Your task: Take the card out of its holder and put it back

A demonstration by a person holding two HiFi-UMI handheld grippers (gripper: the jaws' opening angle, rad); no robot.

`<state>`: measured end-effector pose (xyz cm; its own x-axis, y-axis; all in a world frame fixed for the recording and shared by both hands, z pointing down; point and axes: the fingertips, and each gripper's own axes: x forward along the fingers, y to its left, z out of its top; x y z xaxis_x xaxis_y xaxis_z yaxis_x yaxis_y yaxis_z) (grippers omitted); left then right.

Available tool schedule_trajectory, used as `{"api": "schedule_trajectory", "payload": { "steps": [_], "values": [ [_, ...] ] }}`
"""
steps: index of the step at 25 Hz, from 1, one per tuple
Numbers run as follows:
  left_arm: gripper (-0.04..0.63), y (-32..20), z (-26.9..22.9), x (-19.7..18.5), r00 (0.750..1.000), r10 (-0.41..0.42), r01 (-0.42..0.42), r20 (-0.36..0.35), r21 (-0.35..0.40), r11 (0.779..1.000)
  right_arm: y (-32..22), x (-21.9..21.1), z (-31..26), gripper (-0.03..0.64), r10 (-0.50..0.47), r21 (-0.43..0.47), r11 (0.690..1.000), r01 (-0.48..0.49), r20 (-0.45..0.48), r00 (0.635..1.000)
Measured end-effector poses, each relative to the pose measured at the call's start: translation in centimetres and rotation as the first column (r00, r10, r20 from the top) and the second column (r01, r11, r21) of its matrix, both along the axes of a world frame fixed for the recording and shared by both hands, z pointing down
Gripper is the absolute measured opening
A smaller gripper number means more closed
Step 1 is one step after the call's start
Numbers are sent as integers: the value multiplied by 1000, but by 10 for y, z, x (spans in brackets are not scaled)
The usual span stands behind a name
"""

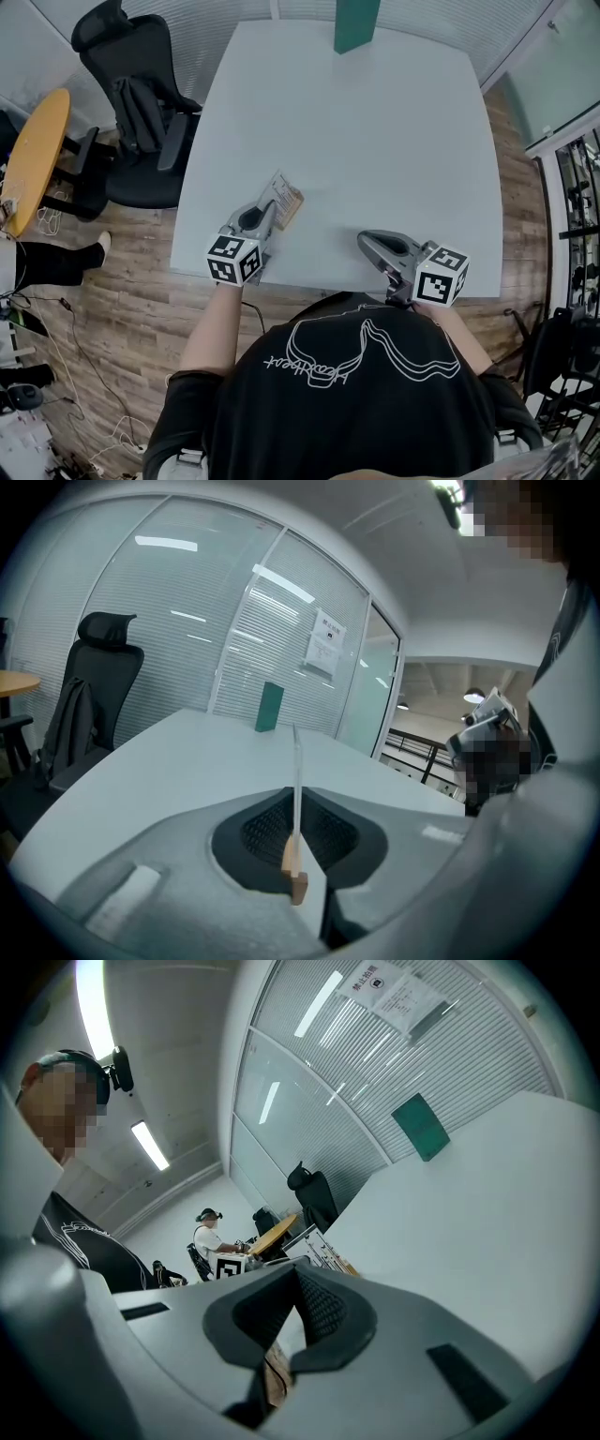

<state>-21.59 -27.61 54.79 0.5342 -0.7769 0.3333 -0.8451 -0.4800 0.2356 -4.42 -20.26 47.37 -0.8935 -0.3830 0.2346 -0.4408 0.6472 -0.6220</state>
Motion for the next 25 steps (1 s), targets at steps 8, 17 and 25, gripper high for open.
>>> {"api": "schedule_trajectory", "payload": {
  "steps": [8,17,25],
  "values": [
    [26,4,-27,-3,1000,-25,24,18,52,998,-1,3,-14,9,-10,19,1000,10,27,1000],
    [26,31,-63,2,993,-117,117,-2,100,988,21,29,-21,9,-23,20,1000,23,43,999],
    [26,68,-107,8,973,-217,225,-83,106,969,35,39,-34,9,-54,53,997,50,71,996]
  ]
}}
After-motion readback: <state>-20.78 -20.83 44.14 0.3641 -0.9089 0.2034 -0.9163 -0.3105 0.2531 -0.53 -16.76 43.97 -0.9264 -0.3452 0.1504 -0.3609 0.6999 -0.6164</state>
